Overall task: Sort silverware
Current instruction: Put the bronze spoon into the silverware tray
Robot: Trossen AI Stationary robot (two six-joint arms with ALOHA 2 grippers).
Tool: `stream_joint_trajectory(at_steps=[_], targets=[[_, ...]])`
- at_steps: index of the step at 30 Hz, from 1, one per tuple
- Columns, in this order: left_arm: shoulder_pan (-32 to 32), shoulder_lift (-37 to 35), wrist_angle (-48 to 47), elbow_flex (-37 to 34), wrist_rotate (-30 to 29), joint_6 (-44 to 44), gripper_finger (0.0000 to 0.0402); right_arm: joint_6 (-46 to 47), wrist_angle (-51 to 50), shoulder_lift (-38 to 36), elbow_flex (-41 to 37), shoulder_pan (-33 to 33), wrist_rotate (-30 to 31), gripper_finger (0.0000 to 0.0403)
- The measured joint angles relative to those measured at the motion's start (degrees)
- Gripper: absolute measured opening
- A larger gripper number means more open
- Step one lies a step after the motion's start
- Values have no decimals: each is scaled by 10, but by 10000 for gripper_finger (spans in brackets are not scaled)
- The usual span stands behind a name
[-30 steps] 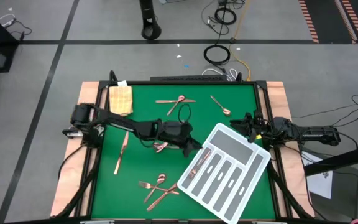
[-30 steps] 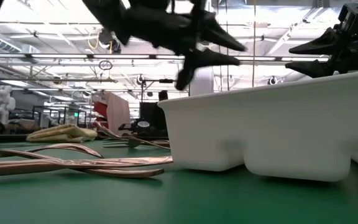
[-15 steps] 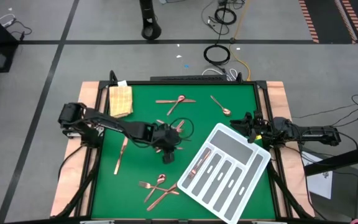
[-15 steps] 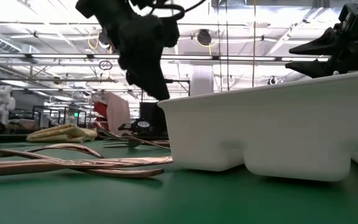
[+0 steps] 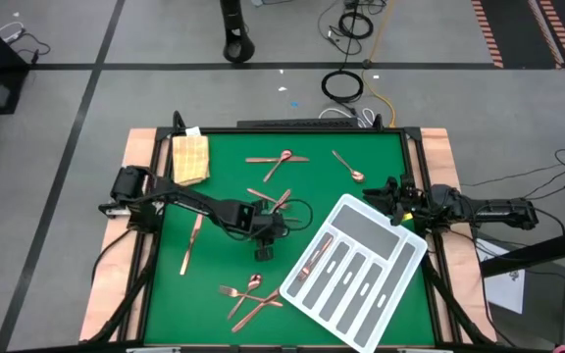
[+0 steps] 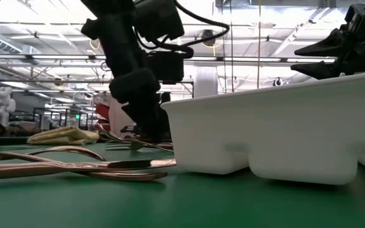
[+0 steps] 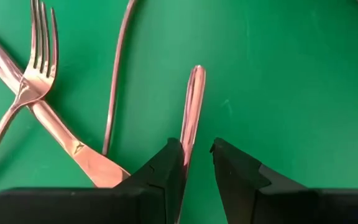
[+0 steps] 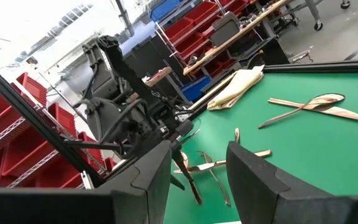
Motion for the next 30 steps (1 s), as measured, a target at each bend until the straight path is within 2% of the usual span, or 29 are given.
stream_joint_trajectory(at_steps=[8, 16, 19, 23, 30], targets=[[9, 7, -49, 0, -20, 17, 100, 0, 0, 0, 0, 0, 0, 144], [16, 17, -55, 0, -14, 32, 97, 11, 0, 0, 0, 0, 0, 144], [15, 29, -53, 2, -6, 32, 74, 15, 0, 0, 0, 0, 0, 144], [14, 36, -54, 2, -1, 26, 20, 16, 0, 0, 0, 0, -2, 144], [12, 16, -61, 7, 8, -48, 13, 16, 0, 0, 0, 0, -2, 144]])
